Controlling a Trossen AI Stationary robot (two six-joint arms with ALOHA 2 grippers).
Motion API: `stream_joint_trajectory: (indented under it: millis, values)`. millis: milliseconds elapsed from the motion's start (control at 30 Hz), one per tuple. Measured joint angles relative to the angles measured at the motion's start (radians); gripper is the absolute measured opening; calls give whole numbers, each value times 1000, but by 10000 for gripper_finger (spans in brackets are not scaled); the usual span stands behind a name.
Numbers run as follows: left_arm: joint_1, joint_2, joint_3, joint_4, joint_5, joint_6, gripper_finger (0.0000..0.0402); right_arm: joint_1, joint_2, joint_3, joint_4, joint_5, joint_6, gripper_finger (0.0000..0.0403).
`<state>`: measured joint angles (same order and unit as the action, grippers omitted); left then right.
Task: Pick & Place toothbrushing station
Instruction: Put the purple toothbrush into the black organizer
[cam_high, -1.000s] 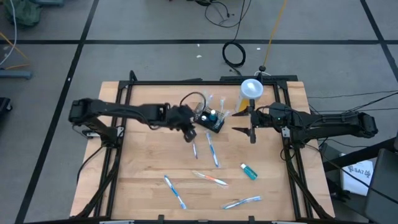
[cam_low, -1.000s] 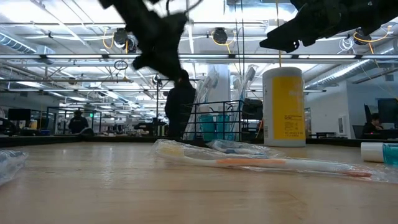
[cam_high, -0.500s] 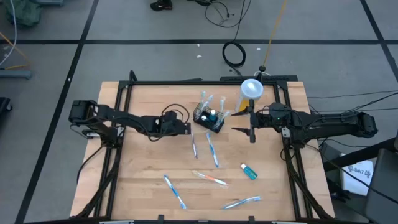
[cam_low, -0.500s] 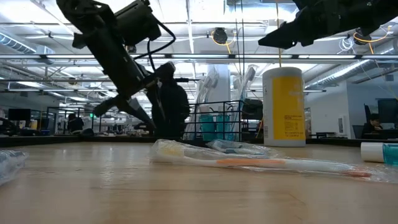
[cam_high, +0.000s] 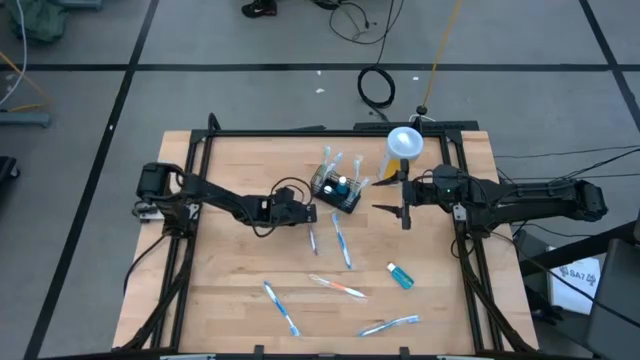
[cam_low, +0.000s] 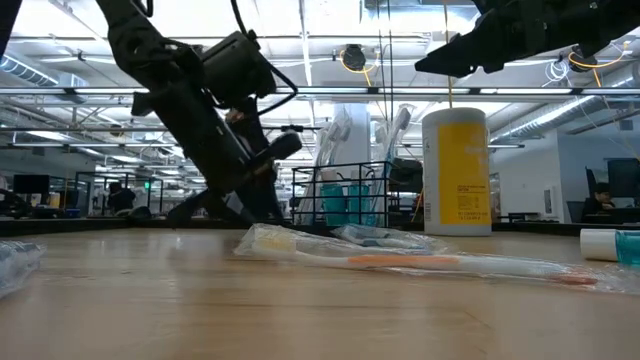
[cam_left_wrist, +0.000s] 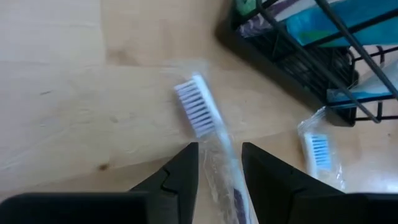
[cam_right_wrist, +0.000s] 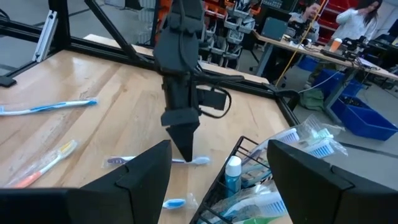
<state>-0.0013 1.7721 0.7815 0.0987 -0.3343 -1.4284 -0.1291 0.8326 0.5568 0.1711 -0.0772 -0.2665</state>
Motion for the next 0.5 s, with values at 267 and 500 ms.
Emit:
stream_joint_trajectory:
  millis: [267,500]
  values:
    - [26,33,3,8,3,65,124,0,0,0,-3,0,-3,256]
    - [29,34,2,-3,6,171,33,0,0,0,-3,-1,-10,256]
